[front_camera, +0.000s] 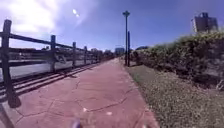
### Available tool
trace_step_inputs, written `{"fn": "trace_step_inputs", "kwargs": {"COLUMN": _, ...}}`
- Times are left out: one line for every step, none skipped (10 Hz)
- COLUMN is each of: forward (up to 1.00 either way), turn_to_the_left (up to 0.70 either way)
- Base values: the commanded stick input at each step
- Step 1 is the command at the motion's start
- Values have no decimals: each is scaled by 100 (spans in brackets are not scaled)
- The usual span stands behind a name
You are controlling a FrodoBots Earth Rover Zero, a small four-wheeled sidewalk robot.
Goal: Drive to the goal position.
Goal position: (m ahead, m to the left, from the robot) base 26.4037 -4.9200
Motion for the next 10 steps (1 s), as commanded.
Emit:
{"fn": "trace_step_inputs", "kwargs": {"forward": 70, "turn_to_the_left": 0}}
{"fn": "trace_step_inputs", "kwargs": {"forward": 70, "turn_to_the_left": 0}}
{"fn": "trace_step_inputs", "kwargs": {"forward": 70, "turn_to_the_left": 0}}
{"fn": "trace_step_inputs", "kwargs": {"forward": 70, "turn_to_the_left": 0}}
{"fn": "trace_step_inputs", "kwargs": {"forward": 70, "turn_to_the_left": 0}}
{"fn": "trace_step_inputs", "kwargs": {"forward": 70, "turn_to_the_left": 0}}
{"fn": "trace_step_inputs", "kwargs": {"forward": 70, "turn_to_the_left": 0}}
{"fn": "trace_step_inputs", "kwargs": {"forward": 70, "turn_to_the_left": 0}}
{"fn": "trace_step_inputs", "kwargs": {"forward": 70, "turn_to_the_left": 0}}
{"fn": "trace_step_inputs", "kwargs": {"forward": 70, "turn_to_the_left": 0}}
